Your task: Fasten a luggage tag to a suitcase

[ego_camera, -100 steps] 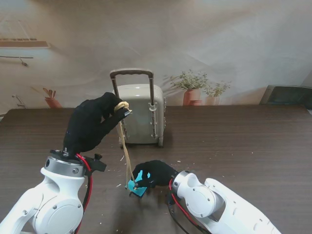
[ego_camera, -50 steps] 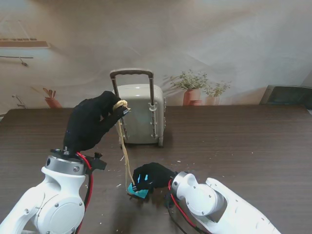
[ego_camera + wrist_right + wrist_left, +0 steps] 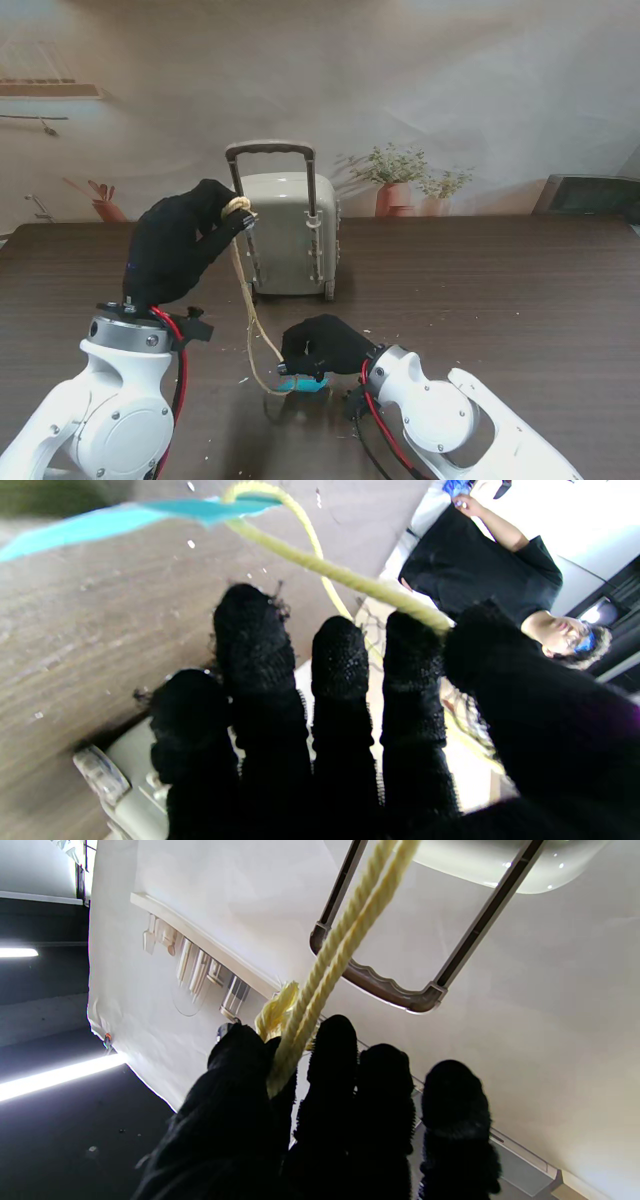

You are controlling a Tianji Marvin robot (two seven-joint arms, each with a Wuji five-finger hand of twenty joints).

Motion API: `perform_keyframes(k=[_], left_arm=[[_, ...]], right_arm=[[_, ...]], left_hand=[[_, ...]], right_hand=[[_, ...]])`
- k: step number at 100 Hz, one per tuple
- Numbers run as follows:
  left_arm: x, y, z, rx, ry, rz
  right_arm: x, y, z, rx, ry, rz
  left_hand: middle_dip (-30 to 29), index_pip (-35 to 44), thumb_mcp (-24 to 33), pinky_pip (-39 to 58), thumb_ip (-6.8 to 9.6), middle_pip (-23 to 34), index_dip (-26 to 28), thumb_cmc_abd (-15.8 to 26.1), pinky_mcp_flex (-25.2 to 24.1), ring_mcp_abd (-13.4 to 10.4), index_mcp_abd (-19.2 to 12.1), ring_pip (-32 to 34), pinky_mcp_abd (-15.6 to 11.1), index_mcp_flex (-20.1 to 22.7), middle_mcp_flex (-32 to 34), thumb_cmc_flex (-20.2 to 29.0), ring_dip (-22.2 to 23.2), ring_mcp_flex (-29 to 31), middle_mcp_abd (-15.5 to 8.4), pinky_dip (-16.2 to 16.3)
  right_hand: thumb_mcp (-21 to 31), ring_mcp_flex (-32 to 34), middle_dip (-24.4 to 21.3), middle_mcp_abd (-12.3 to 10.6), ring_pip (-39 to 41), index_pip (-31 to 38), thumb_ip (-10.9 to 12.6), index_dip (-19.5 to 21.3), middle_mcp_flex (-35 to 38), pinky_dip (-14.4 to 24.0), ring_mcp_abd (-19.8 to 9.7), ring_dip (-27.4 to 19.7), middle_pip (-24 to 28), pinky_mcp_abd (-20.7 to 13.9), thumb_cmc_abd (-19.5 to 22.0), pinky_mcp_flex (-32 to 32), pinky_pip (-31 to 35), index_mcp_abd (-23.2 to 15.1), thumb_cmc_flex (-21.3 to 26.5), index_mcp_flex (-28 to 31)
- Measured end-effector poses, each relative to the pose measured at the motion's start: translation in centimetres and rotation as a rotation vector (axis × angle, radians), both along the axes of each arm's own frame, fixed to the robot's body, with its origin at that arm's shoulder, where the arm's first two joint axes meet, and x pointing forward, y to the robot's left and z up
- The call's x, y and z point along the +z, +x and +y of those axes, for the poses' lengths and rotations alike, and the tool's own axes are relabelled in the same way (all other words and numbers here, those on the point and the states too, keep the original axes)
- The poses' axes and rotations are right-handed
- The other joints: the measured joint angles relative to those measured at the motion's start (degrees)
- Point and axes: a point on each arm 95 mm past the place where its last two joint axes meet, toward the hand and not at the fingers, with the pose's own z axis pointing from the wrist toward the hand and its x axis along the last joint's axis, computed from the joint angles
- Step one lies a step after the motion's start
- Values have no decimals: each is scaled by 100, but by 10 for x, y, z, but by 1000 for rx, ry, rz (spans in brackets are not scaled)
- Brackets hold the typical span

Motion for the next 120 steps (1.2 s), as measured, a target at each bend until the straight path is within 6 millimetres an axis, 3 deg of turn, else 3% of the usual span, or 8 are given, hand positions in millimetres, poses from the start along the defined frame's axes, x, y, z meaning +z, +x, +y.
perform_keyframes(k=[41,69,85,101,120], left_arm=[[7,2,6,26,1,-41],[9,2,7,31,14,-67],[11,5,8,35,17,-78],[22,16,8,37,25,-123],[51,46,-2,21,32,-200]], right_arm=[[51,-9,-21,-128,179,-125],[83,-10,-30,-249,264,-231],[94,-7,-35,-307,305,-269],[103,-4,-39,-368,352,-304],[114,-4,-40,-374,365,-321]], left_hand=[[0,-2,0,1,43,0,0,0,0,2,0,0,0,1,1,0,0,0,0,1],[0,-61,0,1,43,0,0,0,1,2,0,0,0,4,2,0,0,0,0,2],[0,-61,0,1,43,0,0,0,2,3,0,0,0,5,5,0,0,0,0,2],[0,-66,0,2,43,0,-80,0,21,4,0,0,0,74,32,0,0,26,0,2],[0,-66,-1,2,43,0,-134,0,39,8,0,0,0,74,58,0,0,33,0,2]], right_hand=[[99,7,73,51,380,4,0,9,125,17,-5,91,-1,141,-92,342,106,179,58,205],[721,8,275,173,598,11,-133,555,110,95,-206,145,140,69,-404,430,279,392,165,89],[784,9,335,193,729,11,-186,643,110,123,-268,165,216,49,-460,505,325,397,161,89],[784,10,337,227,750,34,-186,647,109,151,-271,166,224,18,-461,509,334,397,159,87],[784,10,337,230,783,54,-186,651,38,152,-271,166,286,18,-461,510,336,398,159,80]])
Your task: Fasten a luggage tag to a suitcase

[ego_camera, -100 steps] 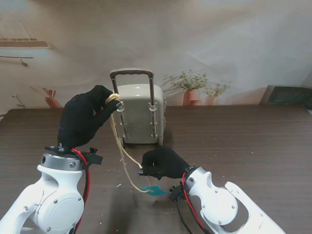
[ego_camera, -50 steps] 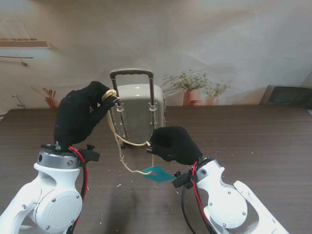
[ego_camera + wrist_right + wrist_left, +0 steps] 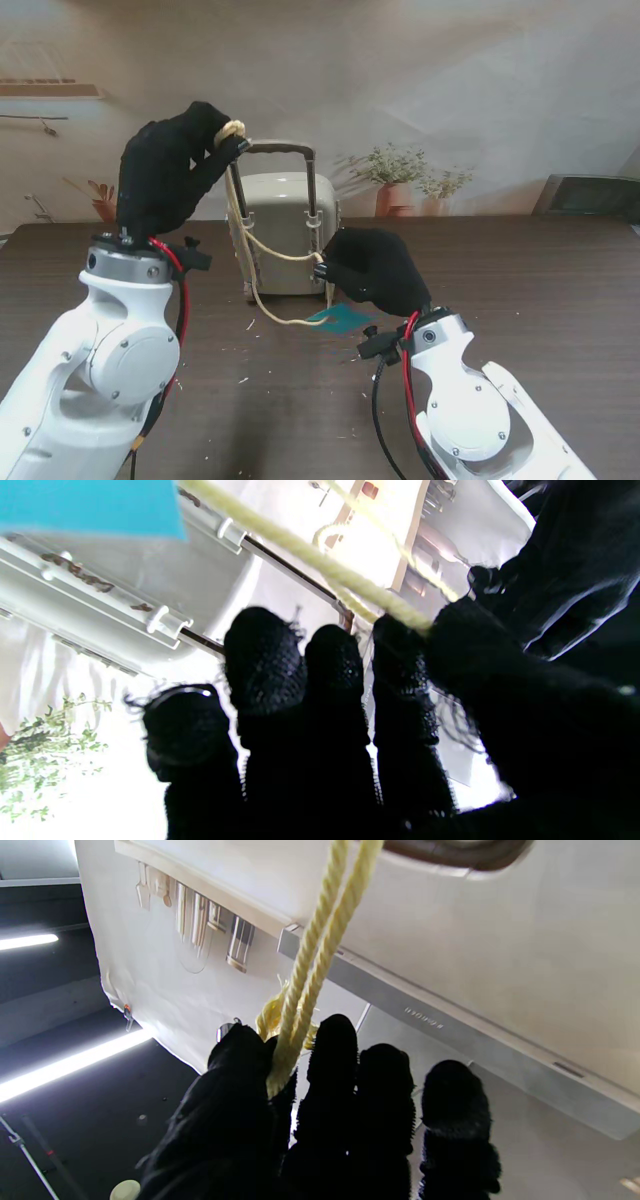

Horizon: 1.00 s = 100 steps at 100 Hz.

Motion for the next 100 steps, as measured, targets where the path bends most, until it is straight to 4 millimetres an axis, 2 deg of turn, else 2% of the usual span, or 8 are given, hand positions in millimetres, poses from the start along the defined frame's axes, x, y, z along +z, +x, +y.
perform_keyframes(k=[23,76,100], left_arm=[[28,34,-17,-8,77,-5],[32,107,-36,55,203,67],[46,125,-40,78,209,47]], right_arm=[[6,-1,0,1,11,-15],[23,7,-6,-13,15,-51],[32,10,-3,-9,15,-75]], left_hand=[[0,0,0,0,0,0,-68,0,15,0,0,0,0,0,1,0,0,1,0,1],[1,-1,0,0,1,0,-151,0,46,0,-1,0,0,0,1,0,0,1,0,1],[1,-1,0,0,1,0,-215,0,59,0,-2,0,0,0,1,0,0,2,0,1]], right_hand=[[0,0,0,3,0,1,0,46,0,0,-1,0,1,-1,0,0,0,0,0,-5],[0,1,0,7,0,1,0,50,0,1,-1,0,2,-1,1,-8,0,1,0,-7],[0,1,0,9,0,1,0,50,0,2,-1,0,2,-1,1,-9,0,1,0,-8]])
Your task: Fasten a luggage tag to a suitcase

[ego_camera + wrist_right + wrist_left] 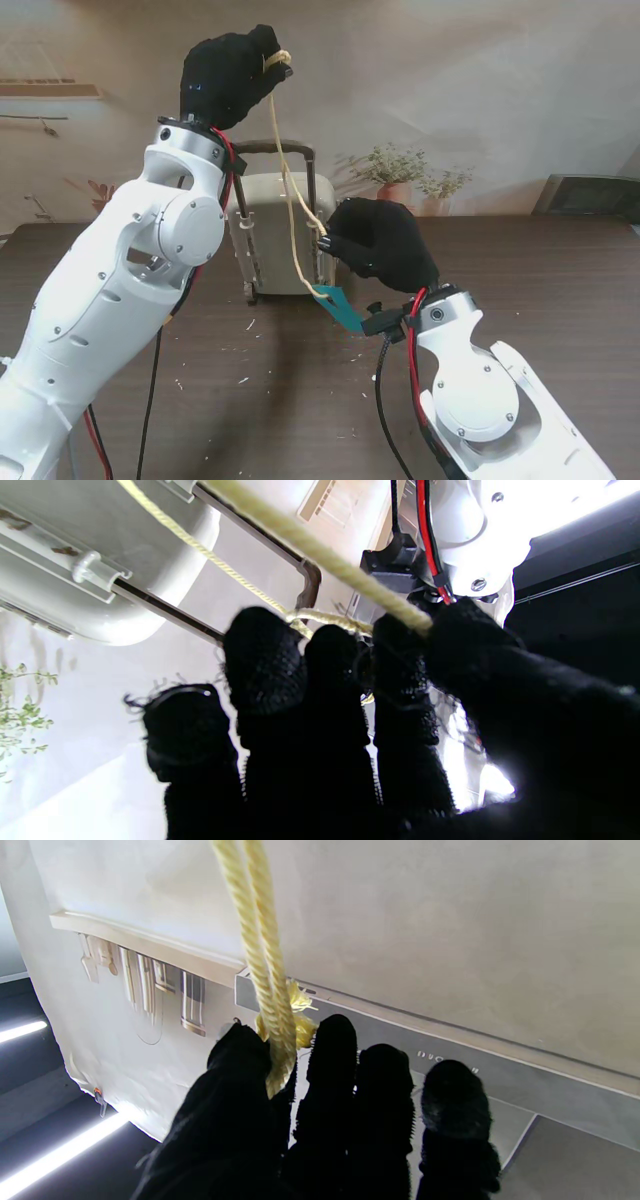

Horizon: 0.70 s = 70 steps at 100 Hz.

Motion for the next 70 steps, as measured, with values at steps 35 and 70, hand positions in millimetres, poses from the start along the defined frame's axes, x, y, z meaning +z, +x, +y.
perform_keyframes(k=[35,70], left_arm=[[9,12,2,56,59,-11],[6,31,5,86,127,15]], right_arm=[[21,8,6,-20,37,-51],[35,11,14,-3,40,-76]], left_hand=[[0,0,0,0,0,0,-70,0,2,-1,-1,0,0,0,0,0,0,0,0,0],[0,0,0,0,0,0,-82,0,3,-10,-2,0,0,0,0,-2,0,0,0,0]], right_hand=[[0,0,0,3,0,15,0,2,-39,0,0,0,0,0,58,0,0,0,0,-75],[-3,0,0,4,0,15,0,9,-39,0,0,0,0,0,65,-1,0,0,0,-75]])
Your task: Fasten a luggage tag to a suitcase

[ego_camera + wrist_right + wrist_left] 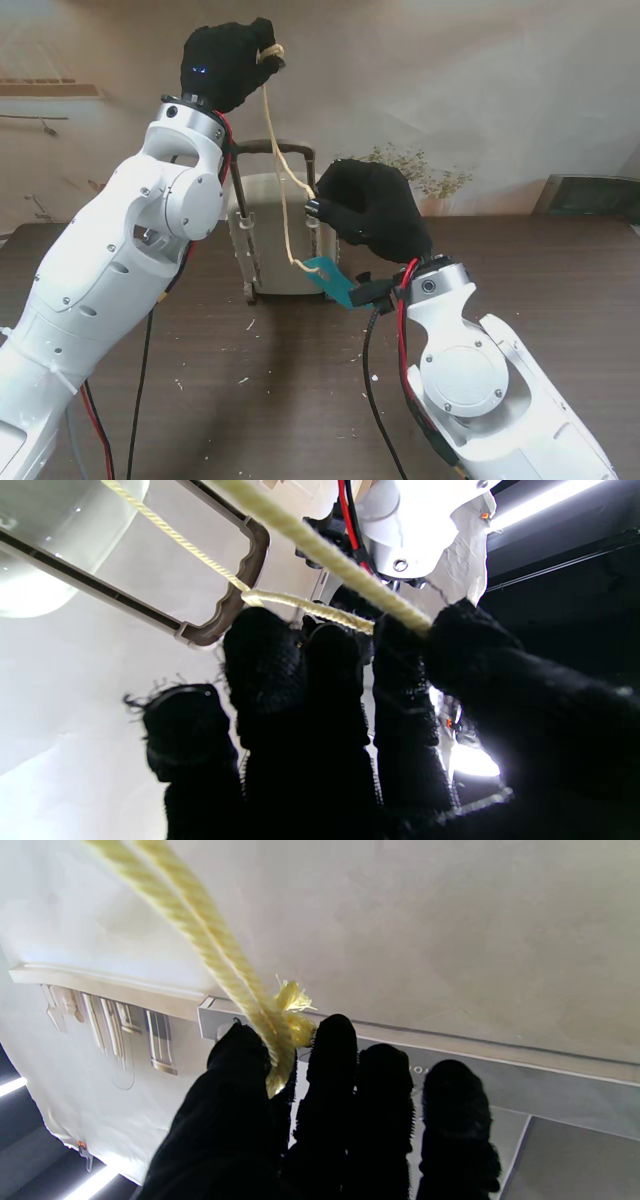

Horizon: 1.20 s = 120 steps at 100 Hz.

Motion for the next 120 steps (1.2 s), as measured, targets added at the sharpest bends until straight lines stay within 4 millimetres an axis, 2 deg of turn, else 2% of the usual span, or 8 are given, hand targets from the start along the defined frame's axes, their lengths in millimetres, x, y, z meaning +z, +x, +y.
perform_keyframes(k=[21,26,35,41,71,83,110,120], left_arm=[[-5,6,-1,-7,34,32],[-6,6,-1,-5,39,38],[-10,6,0,6,51,53],[-13,5,1,29,73,67],[-21,-1,7,85,130,121],[-20,-5,7,89,141,131],[-18,-9,12,105,163,137],[-16,-11,12,105,168,133]], right_arm=[[-2,0,2,11,-3,7],[-2,0,2,11,-3,9],[-4,1,2,11,-1,14],[-4,1,2,10,2,19],[-7,1,0,1,15,32],[-7,0,1,3,15,34],[-8,0,2,6,16,38],[-8,0,2,8,16,40]], left_hand=[[0,-119,-1,0,55,-74,-229,-11,0,-13,-12,0,0,106,0,-11,0,0,-28,-4],[-11,-308,-91,0,66,-136,-357,-49,1,-15,-569,-3,0,264,0,-164,0,0,-61,-16],[-49,-610,-13,-20,121,-228,-446,-191,2,-17,-590,-141,0,560,1,-357,0,-2,-73,-77],[-50,-792,4,-77,124,-280,-576,-313,6,-19,-989,-145,0,687,1,-465,0,-7,-77,-125],[-52,-1770,364,-221,179,-482,-1641,-534,-49,-23,-990,-363,0,987,-106,-618,-4,-95,-80,-206],[-52,-2359,417,-222,182,-501,-2002,-596,-54,-103,-973,-497,-73,986,-191,-967,-9,-182,-134,-208],[-52,-3368,723,-222,182,-501,-1931,-744,-74,-224,-870,-437,-146,980,-339,-2035,-9,-379,-196,-220],[-52,-3394,777,-222,182,-501,-1867,-744,-142,-226,-870,-436,-147,980,-349,-2027,-9,-458,-196,-229]], right_hand=[[0,0,0,1,0,0,0,0,0,0,0,0,2,0,16,-1,0,0,0,0],[-1,0,0,1,0,0,0,0,0,0,0,0,3,0,17,-3,0,0,0,0],[-1,0,0,1,0,0,0,0,-1,0,0,0,5,0,18,-4,0,0,0,0],[-1,0,0,1,0,0,0,0,-1,0,0,0,6,0,18,-7,0,0,0,0],[-2,0,0,2,0,0,0,0,-1,0,0,0,6,0,18,-10,0,0,0,0],[-2,0,0,2,0,1,0,0,-1,1,0,0,6,0,18,-11,0,0,0,0],[-2,0,0,3,0,1,0,0,-1,1,0,0,7,0,18,-11,0,0,0,0],[-2,0,0,3,0,1,0,0,-1,1,0,0,7,0,18,-12,0,0,0,0]])
